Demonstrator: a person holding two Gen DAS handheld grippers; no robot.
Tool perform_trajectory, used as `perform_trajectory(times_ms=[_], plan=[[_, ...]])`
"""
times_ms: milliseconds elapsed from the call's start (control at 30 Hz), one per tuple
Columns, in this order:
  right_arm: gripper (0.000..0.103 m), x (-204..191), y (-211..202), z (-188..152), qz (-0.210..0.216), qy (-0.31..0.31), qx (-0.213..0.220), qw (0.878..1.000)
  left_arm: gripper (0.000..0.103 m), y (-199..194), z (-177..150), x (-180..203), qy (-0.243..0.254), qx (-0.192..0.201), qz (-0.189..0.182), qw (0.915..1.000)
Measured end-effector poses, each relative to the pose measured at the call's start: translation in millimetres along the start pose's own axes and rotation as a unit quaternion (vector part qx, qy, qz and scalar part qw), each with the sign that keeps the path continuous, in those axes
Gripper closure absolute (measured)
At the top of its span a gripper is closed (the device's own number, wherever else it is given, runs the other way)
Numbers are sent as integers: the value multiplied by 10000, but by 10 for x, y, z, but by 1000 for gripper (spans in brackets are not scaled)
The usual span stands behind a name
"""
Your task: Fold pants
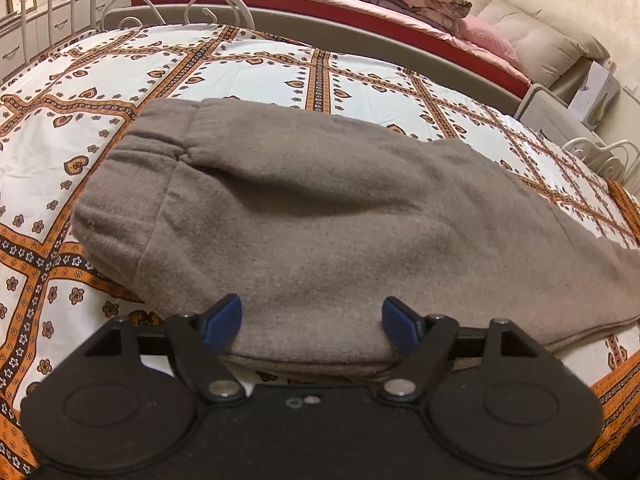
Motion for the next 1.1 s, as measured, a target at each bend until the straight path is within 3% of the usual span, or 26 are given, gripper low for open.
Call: perform_trajectory(times_ms=[100, 200, 233, 300, 467, 533, 567, 600, 633, 700, 733, 867, 900, 1000, 1100], plan=[[67, -74, 39, -16, 61, -97, 58, 9999, 35, -17, 32, -14, -77, 58, -3, 10000], [67, -108, 21, -15, 92, -222, 77, 9997, 43, -44, 91, -55, -48, 175, 176, 9997], [70, -135, 9, -31, 173, -268, 40, 9995, 44, -47, 102, -80, -43, 204, 255, 9995], [93, -160, 8, -52, 241, -439, -32, 9987, 45, -31, 102, -103, -51, 181, 316, 9993], [94, -329, -254, -6, 817, -399, 267, 9955, 41, 17, 82, -36, 282, 74, 464, 9985], [93, -154, -191, -53, 209, -525, 89, 9984, 40, 24, 74, -28, 324, 61, 449, 9984], [90, -66, -133, -70, 27, -437, -61, 9990, 39, 23, 78, -31, 296, 64, 437, 9986], [78, -14, -103, -71, 41, -187, -175, 9997, 39, 23, 79, -33, 266, 68, 427, 9987], [55, -6, -122, -55, 129, -55, -170, 9998, 39, 22, 78, -32, 253, 71, 427, 9987], [28, -41, -205, 9, 148, -185, 56, 9997, 39, 19, 79, -30, 247, 76, 428, 9987], [28, -65, -233, 28, 176, -281, 158, 9993, 39, 20, 79, -31, 246, 75, 422, 9988], [29, -69, 17, -112, 64, -479, -266, 9985, 35, 25, 85, -20, 210, 74, 410, 9989], [29, -117, 75, -132, 51, -714, -280, 9970, 35, 27, 86, -16, 200, 72, 412, 9989], [92, -244, 192, -229, -109, -1439, -303, 9891, 34, 38, 79, -5, 250, 62, 427, 9988], [92, -452, 15, -109, 540, -1254, 173, 9905, 34, 30, 78, 3, 284, 71, 423, 9987]])
Point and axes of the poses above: each gripper's, at about its wrist camera, not at the fingertips, and y roughly the way its jaws point, x to its right, z to its top, the point moved 9 cm from there along y, roughly the way its jaws point, and after that the axes turned 12 degrees about x, right-handed, at the moved point
